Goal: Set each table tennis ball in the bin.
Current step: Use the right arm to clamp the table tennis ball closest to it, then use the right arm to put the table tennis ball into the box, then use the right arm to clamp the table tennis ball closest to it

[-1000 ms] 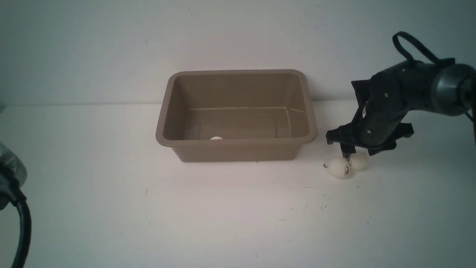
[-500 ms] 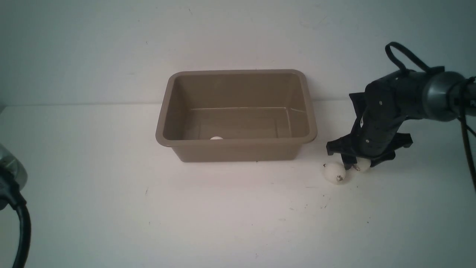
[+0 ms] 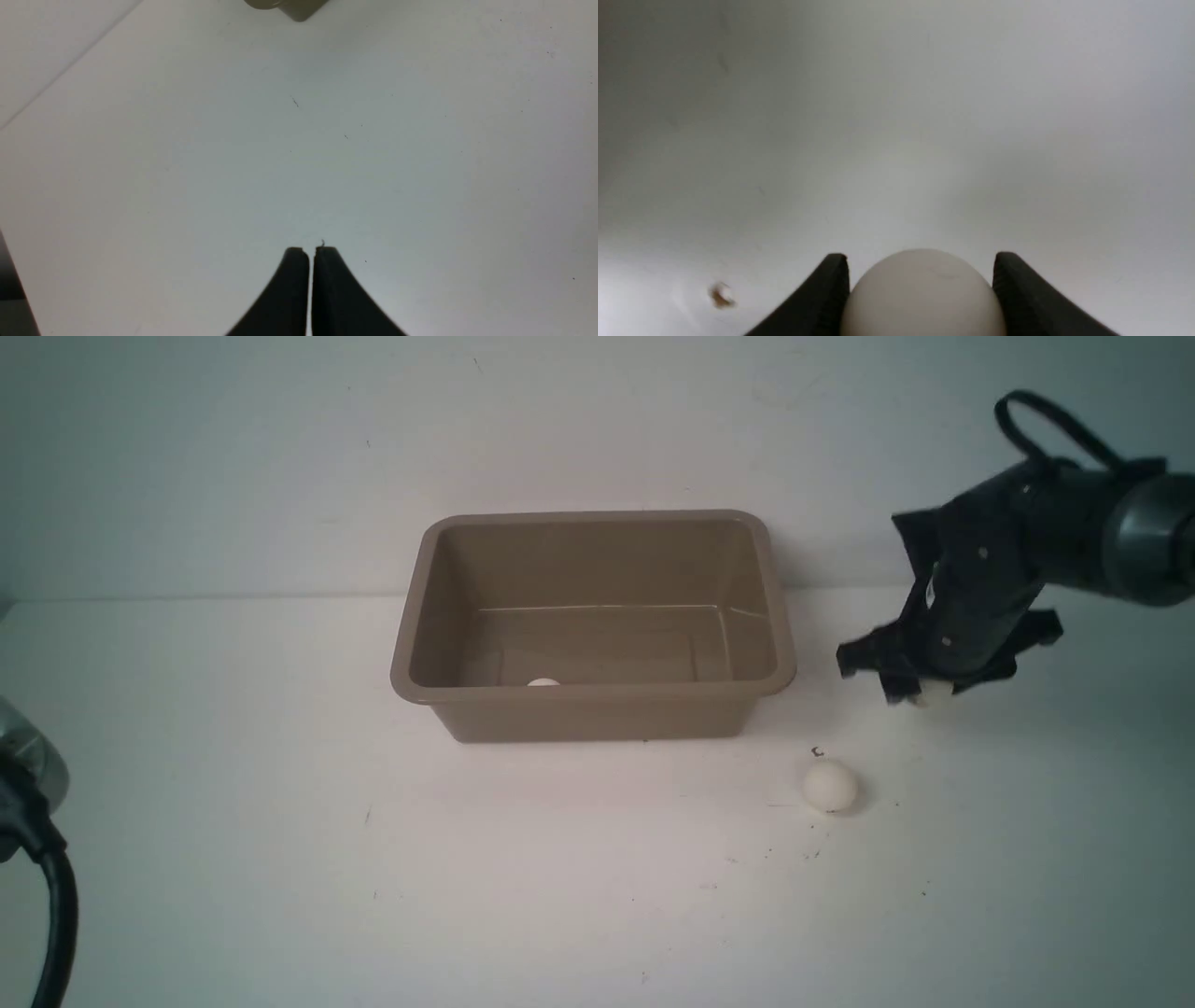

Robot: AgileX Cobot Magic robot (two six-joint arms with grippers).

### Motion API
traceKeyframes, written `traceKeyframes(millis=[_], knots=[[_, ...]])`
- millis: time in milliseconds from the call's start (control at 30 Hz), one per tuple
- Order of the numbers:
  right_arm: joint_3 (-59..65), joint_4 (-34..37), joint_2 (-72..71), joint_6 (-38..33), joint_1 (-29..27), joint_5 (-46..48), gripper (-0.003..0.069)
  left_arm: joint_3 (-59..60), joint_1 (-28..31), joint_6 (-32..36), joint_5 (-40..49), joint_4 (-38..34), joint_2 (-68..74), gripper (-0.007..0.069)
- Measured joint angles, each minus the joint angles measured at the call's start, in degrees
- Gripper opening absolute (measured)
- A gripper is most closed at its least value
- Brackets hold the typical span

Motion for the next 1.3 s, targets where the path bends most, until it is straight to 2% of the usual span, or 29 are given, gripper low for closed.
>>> traceKeyframes(millis=[167, 267, 300, 567, 700, 800, 867, 967, 1033, 1200, 1300], knots=[[-6.9, 5.0, -2.8, -7.5, 1.7, 0.4, 0.0358, 0.0, 0.0, 0.0, 0.0, 0.0, 0.0, -0.0004], [-11.3, 9.8, -2.8, -13.4, 4.4, 0.5, 0.0358, 0.0, 0.0, 0.0, 0.0, 0.0, 0.0, -0.0004], [-14.0, 12.9, -1.6, -16.2, 6.8, 0.5, 0.0358, 0.0, 0.0, 0.0, 0.0, 0.0, 0.0, -0.0004], [-21.7, 17.7, 6.8, -19.7, 11.8, 3.1, 0.0358, 0.0, 0.0, 0.0, 0.1, 0.0, 0.0, -0.0004], [-23.5, 20.8, 9.8, -22.3, 12.0, 4.4, 0.0358, 0.0, 0.0, 0.0, 0.1, 0.0, 0.0, -0.0004], [-23.8, 21.9, 11.0, -22.5, 12.0, 4.9, 0.0389, 0.0, 0.0, 0.0, 0.1, 0.0, 0.0, -0.0004], [-24.0, 21.9, 11.6, -22.7, 12.0, 5.1, 0.0451, 0.0, 0.0, 0.0, 0.1, 0.0, 0.0, -0.0004], [-24.4, 20.4, 11.2, -23.2, 12.0, 5.7, 0.0499, 0.0, 0.0, 0.0, 0.1, 0.0, 0.0, -0.0004], [-25.0, 18.8, 10.7, -23.5, 12.0, 6.7, 0.0505, 0.0, 0.0, 0.0, 0.1, 0.0, 0.0, -0.0004], [-26.2, 10.9, 2.1, -23.9, 12.0, 17.4, 0.0509, 0.0, 0.0, 0.0, 0.1, 0.0, 0.0, -0.0004], [-26.5, 9.1, -1.5, -23.9, 12.0, 21.4, 0.0509, 0.0, 0.0, 0.0, -0.3, 0.0, 0.0, -0.0004]])
